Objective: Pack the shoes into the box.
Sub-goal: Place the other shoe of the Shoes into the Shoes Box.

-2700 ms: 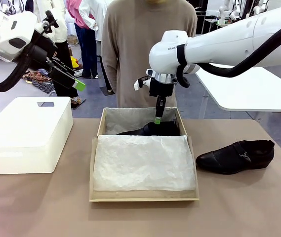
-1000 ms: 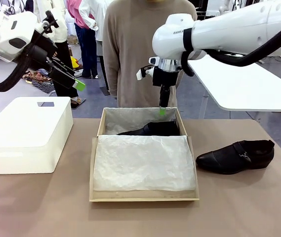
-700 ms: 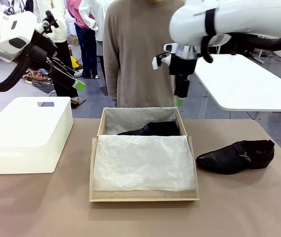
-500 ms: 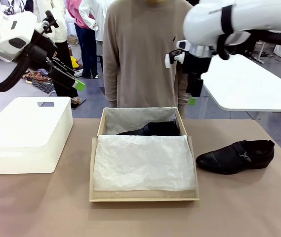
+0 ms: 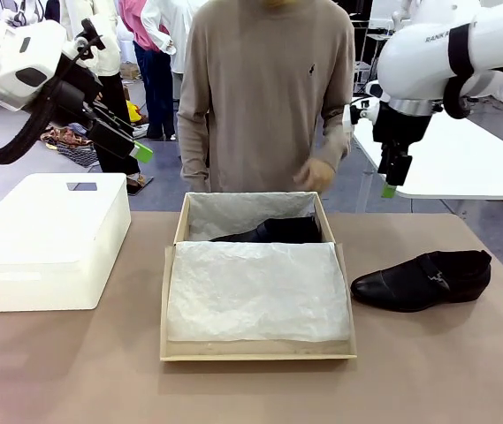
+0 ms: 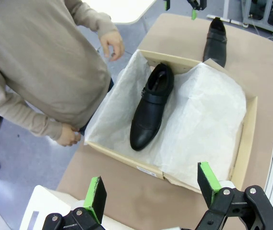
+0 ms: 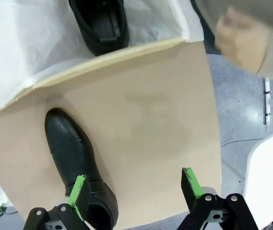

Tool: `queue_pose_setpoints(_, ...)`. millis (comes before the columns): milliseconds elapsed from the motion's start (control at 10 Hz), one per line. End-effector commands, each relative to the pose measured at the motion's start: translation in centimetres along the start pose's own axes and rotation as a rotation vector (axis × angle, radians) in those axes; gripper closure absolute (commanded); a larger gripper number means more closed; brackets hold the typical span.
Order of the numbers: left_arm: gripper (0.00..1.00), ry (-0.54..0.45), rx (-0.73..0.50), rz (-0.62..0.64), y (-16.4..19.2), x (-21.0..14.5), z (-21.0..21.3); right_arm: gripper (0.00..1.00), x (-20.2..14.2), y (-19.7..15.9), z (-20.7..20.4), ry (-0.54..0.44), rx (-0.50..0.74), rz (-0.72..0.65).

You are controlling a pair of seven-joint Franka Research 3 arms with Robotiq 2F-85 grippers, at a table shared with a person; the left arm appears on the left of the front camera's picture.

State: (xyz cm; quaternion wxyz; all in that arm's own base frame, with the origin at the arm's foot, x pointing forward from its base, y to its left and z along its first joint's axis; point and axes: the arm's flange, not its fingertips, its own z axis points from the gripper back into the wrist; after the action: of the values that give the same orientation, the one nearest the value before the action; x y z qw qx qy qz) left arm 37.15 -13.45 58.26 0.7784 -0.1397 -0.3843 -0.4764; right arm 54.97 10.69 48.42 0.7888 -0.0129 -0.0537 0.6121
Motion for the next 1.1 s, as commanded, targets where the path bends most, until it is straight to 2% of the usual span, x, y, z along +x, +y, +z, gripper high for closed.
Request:
queue_pose_setpoints(0,0.00,-0.018,-0.018,-0.007,0.2,-0.2,-0.1,0.00,-1.2,0.0,-0.7,0.005,-0.008,0.046)
queue_pose_setpoints(400,0.00,-0.018,-0.018,-0.007,0.2,-0.2,-0.1,0.00,-1.2,-0.6,-2.0,0.011,0.035,0.060)
queue_pose_setpoints(500,0.00,-0.018,-0.018,-0.007,0.2,-0.2,-0.1,0.00,-1.3,-0.4,-1.4,0.015,0.024,0.022)
queue_pose_setpoints(1000,0.00,-0.018,-0.018,-0.007,0.2,-0.2,-0.1,0.00,-1.3,-0.4,-1.4,0.015,0.024,0.022)
